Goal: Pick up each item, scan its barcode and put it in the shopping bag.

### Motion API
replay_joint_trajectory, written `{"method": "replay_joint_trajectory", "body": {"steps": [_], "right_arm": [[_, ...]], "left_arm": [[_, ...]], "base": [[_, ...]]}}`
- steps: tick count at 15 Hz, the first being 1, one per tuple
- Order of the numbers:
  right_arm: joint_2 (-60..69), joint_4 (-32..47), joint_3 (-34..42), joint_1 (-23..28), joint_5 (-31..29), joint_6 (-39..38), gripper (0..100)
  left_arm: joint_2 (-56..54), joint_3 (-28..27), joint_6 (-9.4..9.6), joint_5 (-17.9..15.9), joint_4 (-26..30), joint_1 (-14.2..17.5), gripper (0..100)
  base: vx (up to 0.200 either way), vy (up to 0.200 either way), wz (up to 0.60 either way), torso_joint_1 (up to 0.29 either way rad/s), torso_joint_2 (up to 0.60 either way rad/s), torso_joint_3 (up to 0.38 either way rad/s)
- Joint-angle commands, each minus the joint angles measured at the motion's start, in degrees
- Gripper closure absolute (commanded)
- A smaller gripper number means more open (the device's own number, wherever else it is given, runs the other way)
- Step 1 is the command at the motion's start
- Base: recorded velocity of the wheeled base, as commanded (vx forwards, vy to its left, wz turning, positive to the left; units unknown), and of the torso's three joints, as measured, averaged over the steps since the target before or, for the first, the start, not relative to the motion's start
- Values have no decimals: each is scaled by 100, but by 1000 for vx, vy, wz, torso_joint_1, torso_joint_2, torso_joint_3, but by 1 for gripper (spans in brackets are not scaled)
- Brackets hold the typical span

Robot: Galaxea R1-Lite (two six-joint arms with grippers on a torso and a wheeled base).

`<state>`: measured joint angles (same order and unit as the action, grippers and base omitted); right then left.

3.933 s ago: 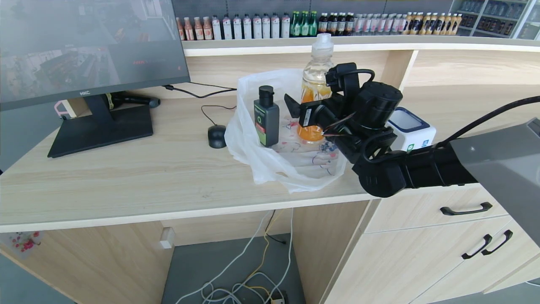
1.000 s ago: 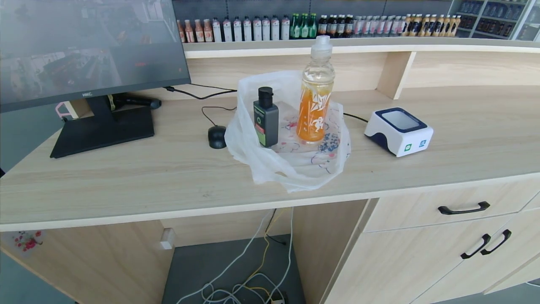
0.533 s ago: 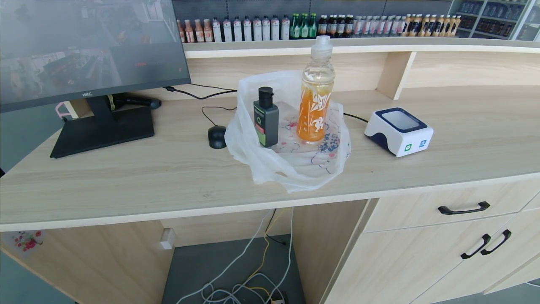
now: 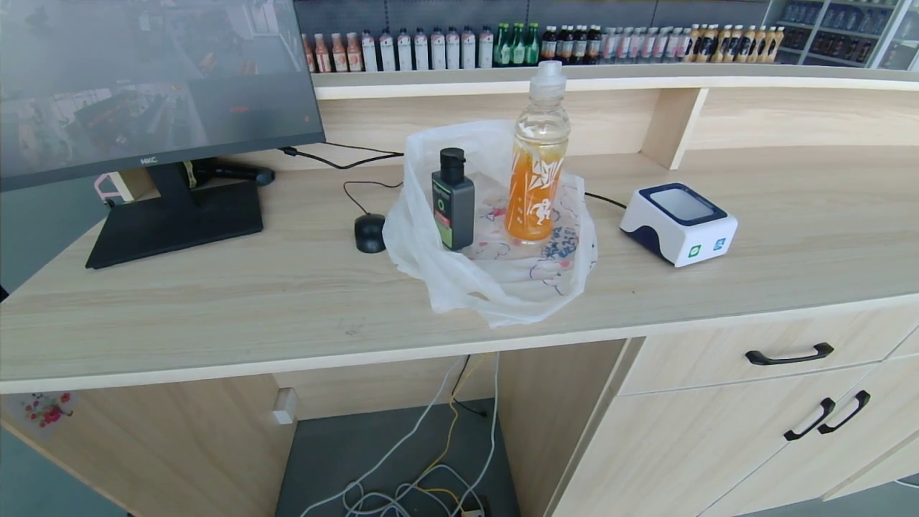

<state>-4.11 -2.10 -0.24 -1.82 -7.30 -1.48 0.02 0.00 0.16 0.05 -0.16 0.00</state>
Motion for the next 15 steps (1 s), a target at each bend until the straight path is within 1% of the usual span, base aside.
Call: {"method": "replay_joint_trajectory", "body": {"steps": [1, 4, 6, 7, 15], "right_arm": [[402, 166, 16, 146, 308, 86, 0], [411, 201, 16, 146, 484, 394, 0], [411, 201, 16, 146, 493, 385, 0], [411, 201, 16, 146, 493, 367, 0], [411, 201, 16, 146, 493, 350, 0]], "left_arm": [[-2, 0, 2, 4, -2, 0, 0], [-2, 0, 2, 4, -2, 0, 0], [-2, 0, 2, 4, -2, 0, 0], [-2, 0, 2, 4, -2, 0, 0], [-2, 0, 11, -5, -2, 0, 0]], "base": [[0, 0, 0, 0, 0, 0], [0, 0, 0, 0, 0, 0], [0, 0, 0, 0, 0, 0], [-200, 0, 0, -2, -2, 2], [0, 0, 0, 0, 0, 0]]}}
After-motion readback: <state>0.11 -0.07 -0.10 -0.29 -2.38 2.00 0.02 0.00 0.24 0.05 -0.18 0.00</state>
